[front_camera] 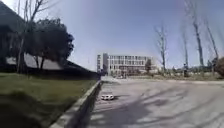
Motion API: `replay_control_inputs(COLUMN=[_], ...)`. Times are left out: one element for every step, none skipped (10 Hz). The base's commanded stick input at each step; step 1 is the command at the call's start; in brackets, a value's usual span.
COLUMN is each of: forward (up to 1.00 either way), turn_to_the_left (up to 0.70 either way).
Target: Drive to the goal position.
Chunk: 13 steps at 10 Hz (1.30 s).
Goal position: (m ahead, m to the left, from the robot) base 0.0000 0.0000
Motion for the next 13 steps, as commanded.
replay_control_inputs(forward=[0.00,0.09,0.29,0.49,0.68,0.88,1.00,1.00,1.00,1.00,1.00,1.00,0.81], turn_to_the_left=[0.00,-0.04,-0.11,-0.18,-0.25,-0.33,-0.34,-0.27,-0.19,-0.12,-0.05,0.03,0.02])
